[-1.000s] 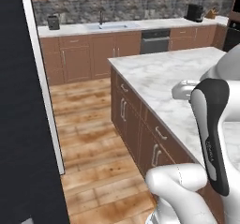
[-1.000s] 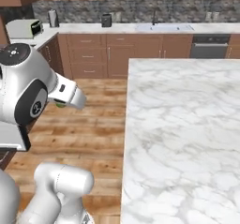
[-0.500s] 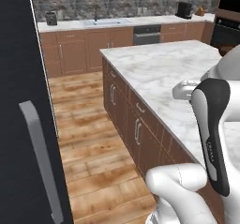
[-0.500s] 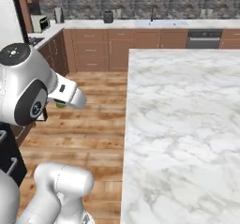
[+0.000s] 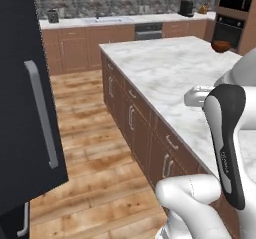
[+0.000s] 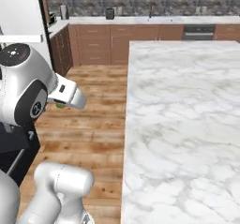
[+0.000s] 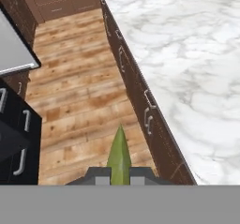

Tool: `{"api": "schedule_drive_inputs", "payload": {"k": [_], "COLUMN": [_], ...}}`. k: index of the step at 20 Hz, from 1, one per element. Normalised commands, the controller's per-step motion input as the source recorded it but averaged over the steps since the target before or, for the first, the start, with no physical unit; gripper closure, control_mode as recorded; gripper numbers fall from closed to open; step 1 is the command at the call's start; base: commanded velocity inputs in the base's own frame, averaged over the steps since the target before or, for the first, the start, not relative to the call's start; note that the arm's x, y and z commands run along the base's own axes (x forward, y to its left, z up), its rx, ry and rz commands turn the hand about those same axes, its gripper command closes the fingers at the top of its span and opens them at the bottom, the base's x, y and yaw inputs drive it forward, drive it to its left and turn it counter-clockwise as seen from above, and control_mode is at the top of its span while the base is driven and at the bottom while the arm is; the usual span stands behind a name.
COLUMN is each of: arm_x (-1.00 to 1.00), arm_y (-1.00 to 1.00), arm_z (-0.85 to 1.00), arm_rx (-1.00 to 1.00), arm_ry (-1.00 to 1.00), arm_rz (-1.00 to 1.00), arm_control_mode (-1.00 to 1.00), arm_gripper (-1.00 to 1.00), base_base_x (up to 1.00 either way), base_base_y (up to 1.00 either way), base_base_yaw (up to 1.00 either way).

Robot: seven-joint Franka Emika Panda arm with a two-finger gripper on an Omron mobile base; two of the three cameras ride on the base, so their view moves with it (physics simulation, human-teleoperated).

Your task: There is a bowl on the dining counter. Grab a lemon wedge from the fridge and place it in the bowl. Then get the liquor bottle and glass cup from the cabinet and place them next to the bowl.

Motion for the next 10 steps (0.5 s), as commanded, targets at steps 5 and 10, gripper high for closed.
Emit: {"api": "schedule_drive_inputs", "payload": {"k": [5, 10], "arm_x": [0.00, 0.00], "arm_y": [0.00, 0.00], "arm_z": [0.00, 0.00], "arm_rx": [0.00, 0.00], "arm_ry": [0.00, 0.00], "arm_rz": [0.00, 0.00], "arm_control_mode": [1.00, 1.00], "arm_gripper": [1.00, 1.00], "base_base_x": [-1.00, -1.00], "base_base_y": [0.00, 0.00], "base_base_yaw": [0.00, 0.00]}}
